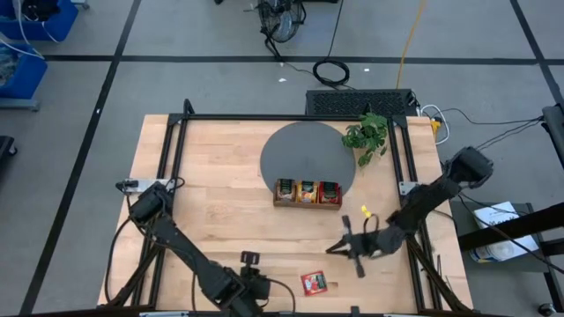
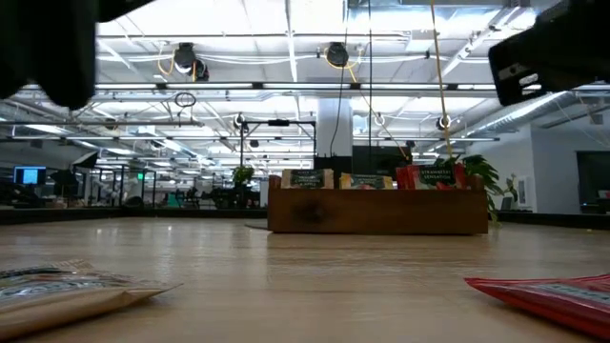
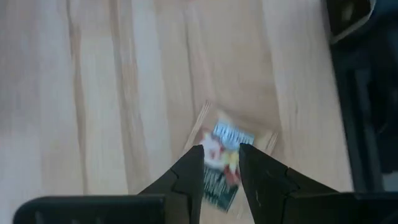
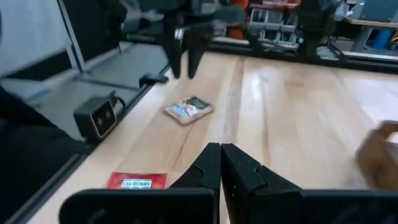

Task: Pick & Place Tea
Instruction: Put the brown tea bag into the left wooden organizer

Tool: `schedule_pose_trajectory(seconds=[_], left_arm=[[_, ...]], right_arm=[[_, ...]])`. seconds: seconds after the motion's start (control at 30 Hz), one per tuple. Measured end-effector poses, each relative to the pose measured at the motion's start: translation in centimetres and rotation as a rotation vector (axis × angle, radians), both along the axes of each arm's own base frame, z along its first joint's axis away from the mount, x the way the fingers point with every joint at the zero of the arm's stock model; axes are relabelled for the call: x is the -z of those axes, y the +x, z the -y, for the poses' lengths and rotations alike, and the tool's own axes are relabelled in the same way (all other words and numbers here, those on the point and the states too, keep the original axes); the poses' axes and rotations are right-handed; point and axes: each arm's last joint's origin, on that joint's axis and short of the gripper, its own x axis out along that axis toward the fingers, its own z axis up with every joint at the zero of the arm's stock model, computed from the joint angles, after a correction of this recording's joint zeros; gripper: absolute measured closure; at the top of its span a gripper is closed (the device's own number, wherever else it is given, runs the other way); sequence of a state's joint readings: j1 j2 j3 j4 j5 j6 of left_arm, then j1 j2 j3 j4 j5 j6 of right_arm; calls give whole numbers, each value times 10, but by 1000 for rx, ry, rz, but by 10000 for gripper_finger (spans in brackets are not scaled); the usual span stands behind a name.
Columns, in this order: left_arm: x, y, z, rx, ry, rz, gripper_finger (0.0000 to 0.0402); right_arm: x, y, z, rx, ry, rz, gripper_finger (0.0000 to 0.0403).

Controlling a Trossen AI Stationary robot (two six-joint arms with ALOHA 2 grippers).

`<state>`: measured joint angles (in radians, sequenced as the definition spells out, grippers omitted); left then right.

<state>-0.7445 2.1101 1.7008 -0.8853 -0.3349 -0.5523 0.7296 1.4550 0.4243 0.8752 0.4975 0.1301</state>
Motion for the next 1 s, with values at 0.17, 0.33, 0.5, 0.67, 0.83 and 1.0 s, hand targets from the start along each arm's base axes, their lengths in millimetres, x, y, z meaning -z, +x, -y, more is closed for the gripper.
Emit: schedule_pose_trajectory(seconds=[0.17,0.33,0.5,0.67,0.83,1.0], left_arm=[[8,-17,7,18,30,-65,295],[20,-27,12,21,13,-81,295],[46,-24,7,68,-67,-82,295],[58,-13,-9,46,-95,-74,295],[63,-2,-29,-15,-74,-68,296],[66,11,-44,-25,-56,-18,296]], right_arm=[[6,39,-28,-2,-92,-12,403],[9,64,-38,-8,-105,-20,403],[13,73,-32,-110,5,-79,403],[15,76,-27,-109,25,-104,403],[17,75,-26,-112,6,-123,403],[19,75,-26,-110,-7,-143,403]])
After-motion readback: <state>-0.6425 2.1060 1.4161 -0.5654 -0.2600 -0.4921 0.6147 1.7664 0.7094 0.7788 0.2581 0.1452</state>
